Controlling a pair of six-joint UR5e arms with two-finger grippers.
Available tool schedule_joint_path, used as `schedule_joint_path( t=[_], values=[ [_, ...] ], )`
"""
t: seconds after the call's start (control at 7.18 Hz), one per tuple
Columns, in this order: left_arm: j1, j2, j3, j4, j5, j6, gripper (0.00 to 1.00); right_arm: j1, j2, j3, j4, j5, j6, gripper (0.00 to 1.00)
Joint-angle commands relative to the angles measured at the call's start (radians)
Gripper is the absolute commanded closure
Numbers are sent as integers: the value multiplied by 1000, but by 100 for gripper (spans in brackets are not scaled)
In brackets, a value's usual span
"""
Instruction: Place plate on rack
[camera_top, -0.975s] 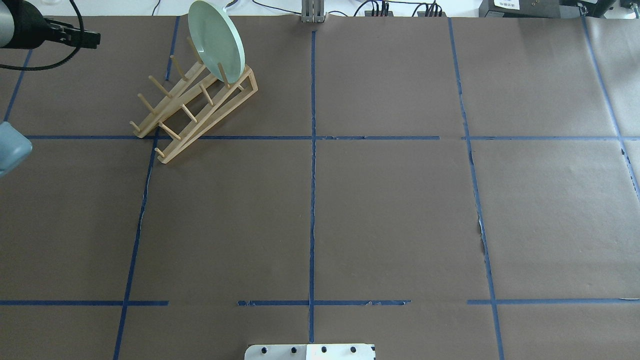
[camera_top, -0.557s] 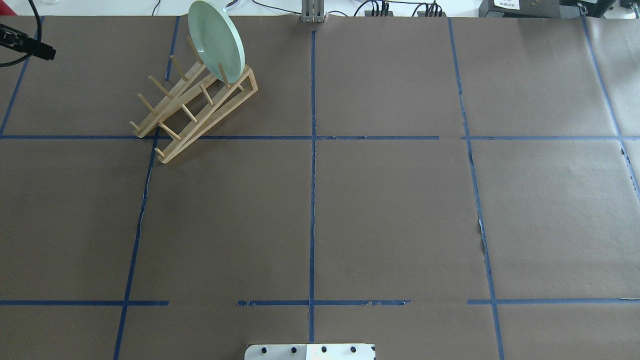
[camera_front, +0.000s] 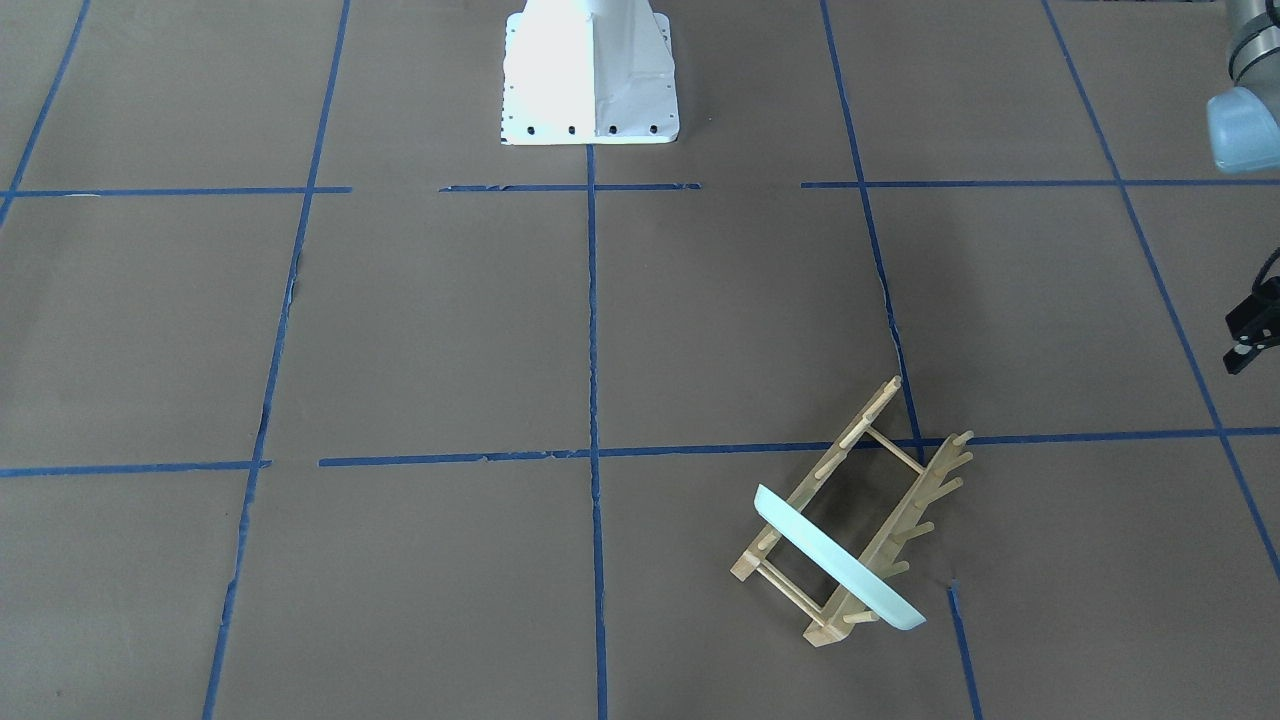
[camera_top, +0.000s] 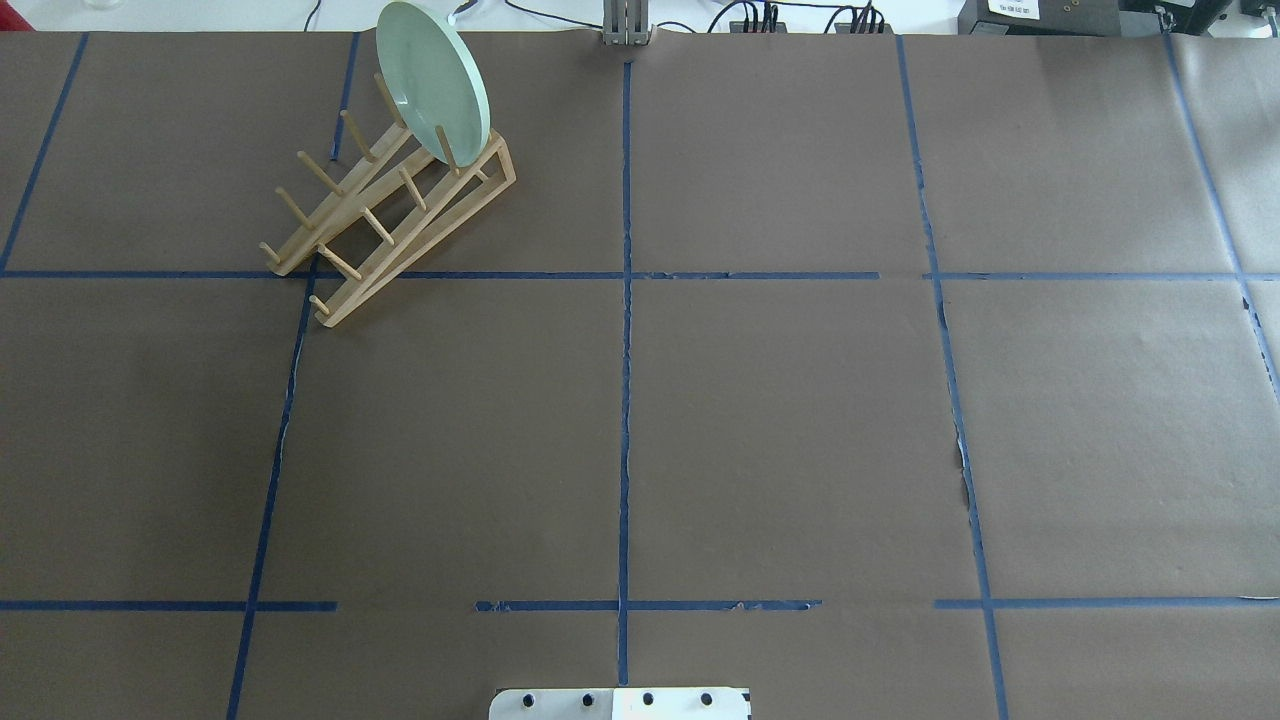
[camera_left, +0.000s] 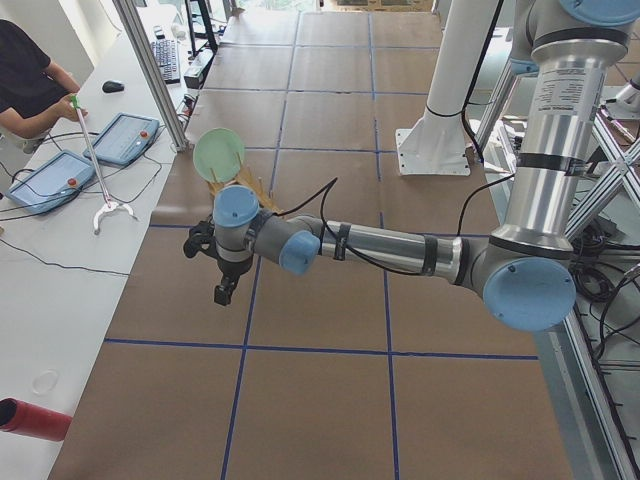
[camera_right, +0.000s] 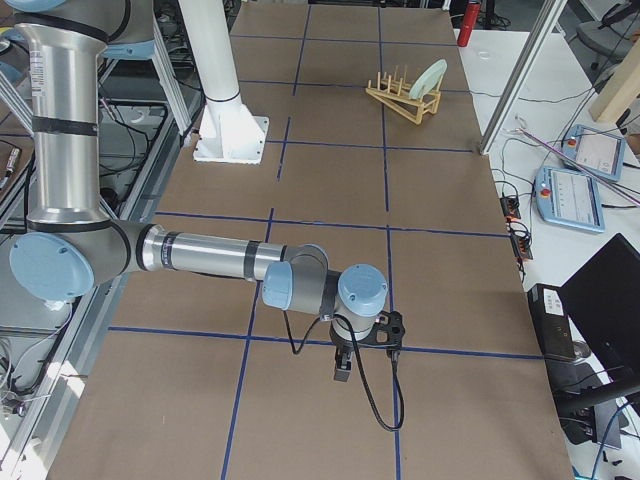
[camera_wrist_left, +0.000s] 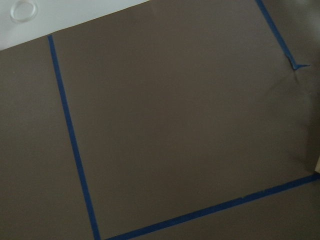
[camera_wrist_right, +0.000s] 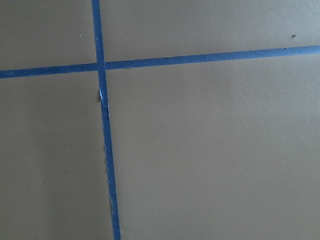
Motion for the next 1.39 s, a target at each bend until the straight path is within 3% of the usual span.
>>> schedule_joint_path(
  t=[0.0, 0.28, 0.56, 0.84, 1.25],
  values=[
    [-56, 132, 24, 7, -29, 23, 0, 0, 0, -1, 0, 0, 2, 0],
    [-73, 174, -29, 138, -32, 23, 0, 0, 0, -1, 0, 0, 0, 0],
    [-95, 173, -160, 314, -26, 23, 0, 0, 0, -1, 0, 0, 0, 0],
    [-131, 168, -148, 326, -23, 171, 0, 0, 0, 1, 0, 0, 2, 0],
    [-131, 177, -143, 335, -29, 207, 0, 0, 0, 1, 0, 0, 0, 0]
  ],
)
